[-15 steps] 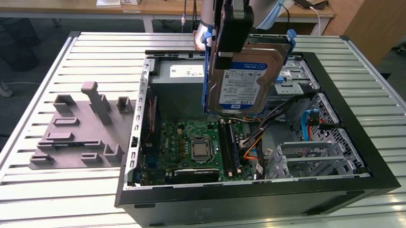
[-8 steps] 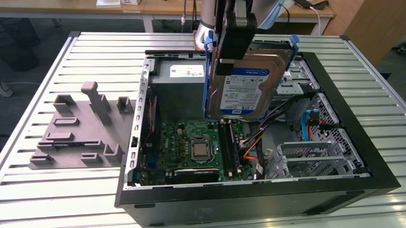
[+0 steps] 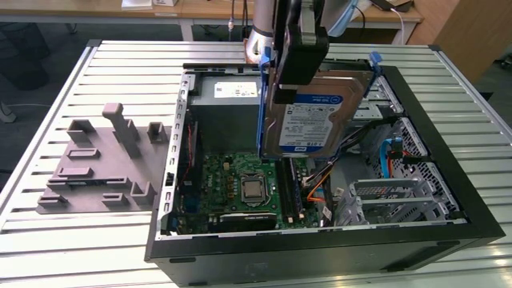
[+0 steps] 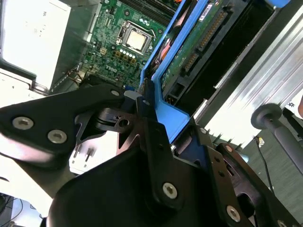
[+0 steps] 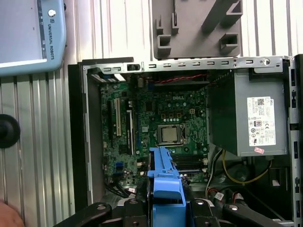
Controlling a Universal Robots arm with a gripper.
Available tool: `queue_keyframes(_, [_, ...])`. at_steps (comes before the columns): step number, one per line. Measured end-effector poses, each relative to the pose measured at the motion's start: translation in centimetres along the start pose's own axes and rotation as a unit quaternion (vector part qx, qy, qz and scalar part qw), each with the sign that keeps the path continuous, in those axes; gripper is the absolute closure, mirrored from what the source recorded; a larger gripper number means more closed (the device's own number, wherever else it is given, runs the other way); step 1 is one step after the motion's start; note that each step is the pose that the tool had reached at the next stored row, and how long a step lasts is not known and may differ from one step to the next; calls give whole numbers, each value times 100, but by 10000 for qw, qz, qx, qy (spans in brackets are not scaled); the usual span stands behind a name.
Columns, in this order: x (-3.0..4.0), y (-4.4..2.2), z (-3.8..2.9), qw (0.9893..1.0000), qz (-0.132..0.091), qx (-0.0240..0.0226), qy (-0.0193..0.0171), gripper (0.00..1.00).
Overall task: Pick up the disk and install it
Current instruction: 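Insert the disk into the insertion slot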
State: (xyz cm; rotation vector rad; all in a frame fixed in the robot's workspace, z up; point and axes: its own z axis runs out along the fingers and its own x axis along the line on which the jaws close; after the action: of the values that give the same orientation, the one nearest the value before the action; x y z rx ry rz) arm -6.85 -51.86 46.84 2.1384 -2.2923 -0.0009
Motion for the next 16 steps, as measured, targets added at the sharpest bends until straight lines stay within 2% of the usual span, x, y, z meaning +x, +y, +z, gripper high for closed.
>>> queue_keyframes(4, [23,-18,6,10000,0,0,-1,64])
queue_keyframes(11, [14,-166,8,10000,0,0,-1,64])
queue_keyframes(16, [42,-185,10,10000,0,0,0,64])
